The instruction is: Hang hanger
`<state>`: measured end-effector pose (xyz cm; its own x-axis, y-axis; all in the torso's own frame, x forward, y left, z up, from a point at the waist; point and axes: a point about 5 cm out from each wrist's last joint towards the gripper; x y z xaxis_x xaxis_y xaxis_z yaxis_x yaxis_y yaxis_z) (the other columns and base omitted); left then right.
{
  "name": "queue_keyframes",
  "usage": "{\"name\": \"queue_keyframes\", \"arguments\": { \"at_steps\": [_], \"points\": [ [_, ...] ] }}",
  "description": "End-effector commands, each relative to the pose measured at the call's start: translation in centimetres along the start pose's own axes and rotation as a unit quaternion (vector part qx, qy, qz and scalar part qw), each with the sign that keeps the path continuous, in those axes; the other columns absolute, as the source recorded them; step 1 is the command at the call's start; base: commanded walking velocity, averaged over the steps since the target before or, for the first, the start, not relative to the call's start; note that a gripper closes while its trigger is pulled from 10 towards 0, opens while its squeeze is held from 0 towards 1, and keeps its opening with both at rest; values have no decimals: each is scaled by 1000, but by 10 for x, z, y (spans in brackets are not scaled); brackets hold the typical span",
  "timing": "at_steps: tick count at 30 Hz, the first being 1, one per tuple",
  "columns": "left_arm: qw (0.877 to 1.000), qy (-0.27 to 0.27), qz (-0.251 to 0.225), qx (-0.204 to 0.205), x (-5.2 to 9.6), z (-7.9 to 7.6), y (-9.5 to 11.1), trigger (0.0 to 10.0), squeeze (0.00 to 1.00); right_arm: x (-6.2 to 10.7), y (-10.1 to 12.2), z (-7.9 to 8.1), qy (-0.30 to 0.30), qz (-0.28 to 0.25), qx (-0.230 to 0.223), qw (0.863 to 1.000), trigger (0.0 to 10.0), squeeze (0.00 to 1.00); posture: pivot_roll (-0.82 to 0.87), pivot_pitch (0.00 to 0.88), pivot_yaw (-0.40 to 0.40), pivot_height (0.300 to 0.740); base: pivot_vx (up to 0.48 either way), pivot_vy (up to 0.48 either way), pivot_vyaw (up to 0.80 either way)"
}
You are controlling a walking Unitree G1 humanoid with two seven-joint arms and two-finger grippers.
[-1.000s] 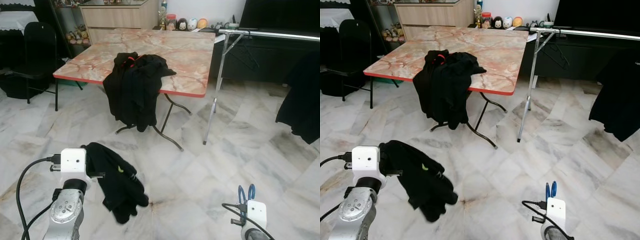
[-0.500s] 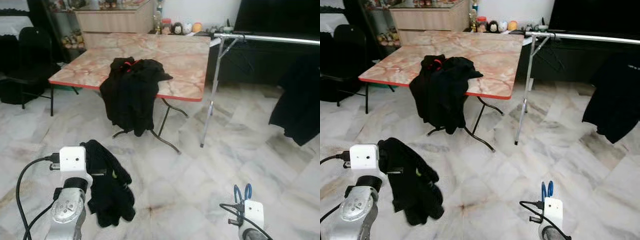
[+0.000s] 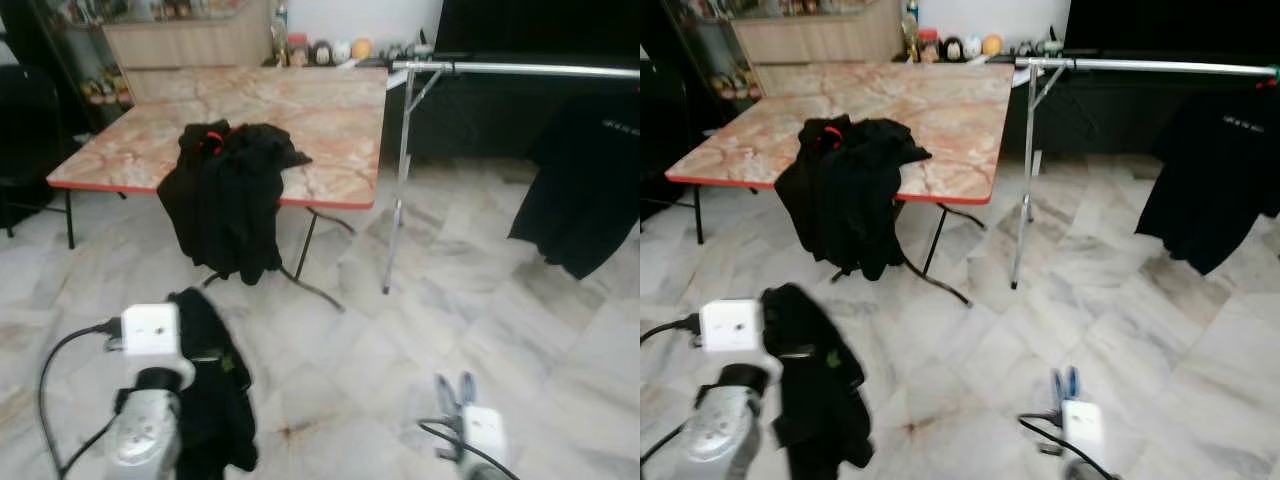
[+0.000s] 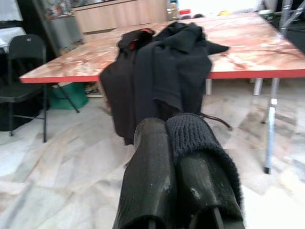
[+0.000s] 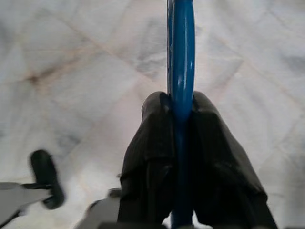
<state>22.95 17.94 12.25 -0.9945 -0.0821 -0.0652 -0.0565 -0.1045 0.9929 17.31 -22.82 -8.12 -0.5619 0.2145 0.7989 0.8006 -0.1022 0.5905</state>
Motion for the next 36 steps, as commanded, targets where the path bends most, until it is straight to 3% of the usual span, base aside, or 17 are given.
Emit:
{"name": "queue_keyframes", "arguments": {
  "at_steps": [1,7,22,24,27,31,36],
  "points": [
    [1000,9,-5,-5,1,7,4,10000,0,-1,5,15,20,-9,-2,1000,10000,0,-57,0,64,740,300,0,0],
    [1000,5,-6,-6,-4,5,6,10000,0,2,-7,12,12,4,1,1000,10000,0,-60,0,68,740,305,0,0],
    [1000,15,1,-7,-1,7,2,10000,0,0,5,14,19,-14,6,1000,10000,0,-46,0,49,740,306,0,0],
    [998,22,37,-36,20,33,-16,10000,0,-1,5,14,27,-10,18,999,10000,0,-29,0,33,740,309,0,0],
    [998,27,48,-44,28,41,-20,10000,0,-1,6,14,28,-10,22,999,10000,0,-24,0,32,740,310,0,0],
    [998,33,36,-46,29,43,-12,10000,0,-1,7,13,27,-11,24,999,10000,0,-18,0,27,740,307,0,0],
    [999,32,8,-41,19,39,3,10000,0,-1,8,15,35,-8,36,999,10000,0,-14,0,18,740,306,0,0]
  ]
}}
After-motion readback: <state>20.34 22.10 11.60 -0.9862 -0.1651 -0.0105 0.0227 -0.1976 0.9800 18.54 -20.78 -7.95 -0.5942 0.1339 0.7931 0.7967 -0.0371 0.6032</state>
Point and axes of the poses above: a point about 5 cm out from each wrist's last joint towards the gripper, its own x axis pointing back from the gripper into the wrist, its own y axis along the axis of the wrist's last joint, z = x × y, and after that the axes turned 1 degree about -x, right-handed
